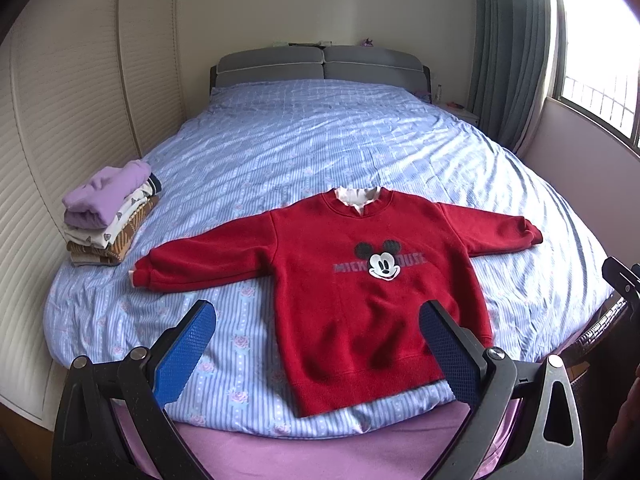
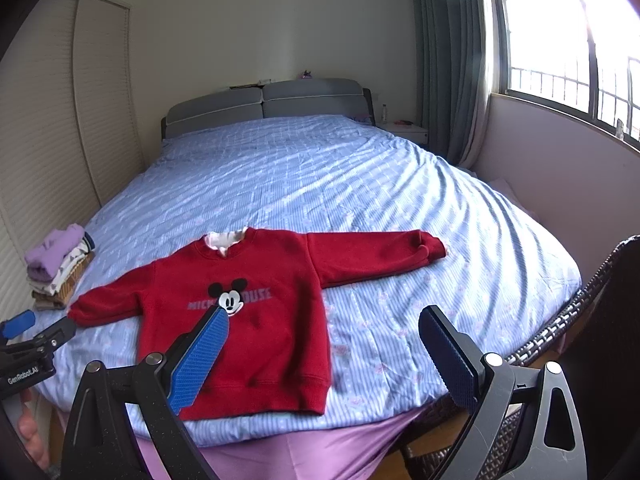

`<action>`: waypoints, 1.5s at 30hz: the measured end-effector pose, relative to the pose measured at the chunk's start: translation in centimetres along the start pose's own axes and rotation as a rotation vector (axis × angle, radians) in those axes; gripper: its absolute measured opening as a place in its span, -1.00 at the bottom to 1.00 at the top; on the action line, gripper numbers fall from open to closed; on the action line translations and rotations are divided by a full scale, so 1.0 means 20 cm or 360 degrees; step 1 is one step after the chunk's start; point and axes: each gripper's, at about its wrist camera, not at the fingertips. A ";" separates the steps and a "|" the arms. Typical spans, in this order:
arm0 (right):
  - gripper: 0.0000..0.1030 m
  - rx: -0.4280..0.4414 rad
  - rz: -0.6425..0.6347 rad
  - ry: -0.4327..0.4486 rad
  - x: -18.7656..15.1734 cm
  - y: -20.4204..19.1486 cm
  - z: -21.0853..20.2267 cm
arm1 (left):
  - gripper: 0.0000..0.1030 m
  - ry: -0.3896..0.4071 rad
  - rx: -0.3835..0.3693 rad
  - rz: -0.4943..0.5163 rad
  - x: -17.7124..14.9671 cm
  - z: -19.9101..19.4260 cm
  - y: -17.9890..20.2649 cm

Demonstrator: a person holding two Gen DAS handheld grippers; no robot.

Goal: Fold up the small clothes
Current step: 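Move the right tool to the sweatshirt's sleeve cuff and grasp it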

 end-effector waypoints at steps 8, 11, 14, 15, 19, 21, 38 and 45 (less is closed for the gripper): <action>0.88 -0.0053 0.0083 -0.0017 0.11 0.16 0.24 | 1.00 0.0041 -0.0029 0.0020 0.19 0.20 0.16; 0.88 -0.0083 0.0114 -0.0019 0.15 0.23 0.35 | 1.00 0.0070 -0.0049 0.0030 0.27 0.29 0.24; 0.88 -0.0105 0.0172 -0.0020 0.20 0.31 0.47 | 1.00 0.0085 -0.0075 0.0039 0.34 0.40 0.33; 0.88 -0.0112 0.0193 -0.0009 0.21 0.34 0.52 | 1.00 0.0088 -0.0084 0.0044 0.37 0.44 0.36; 0.87 -0.0122 0.0281 0.0027 0.25 0.48 0.69 | 1.00 0.0097 -0.0103 0.0057 0.45 0.61 0.49; 0.85 -0.0092 0.0342 0.0018 0.27 0.55 0.80 | 1.00 0.0092 -0.0113 0.0052 0.48 0.70 0.55; 0.22 -0.0218 0.1048 -0.0031 0.15 1.23 1.49 | 1.00 0.0105 -0.0164 0.0080 0.59 1.26 1.20; 0.06 -0.0282 0.1240 -0.0065 0.09 1.36 1.66 | 1.00 0.0052 -0.0145 0.0084 0.60 1.44 1.35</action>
Point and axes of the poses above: each gripper's, at about its wrist camera, not at the fingertips, and z roughly the way its jaws point, y to its right, x to its top, and after that the axes turned 5 degrees about x, right-handed
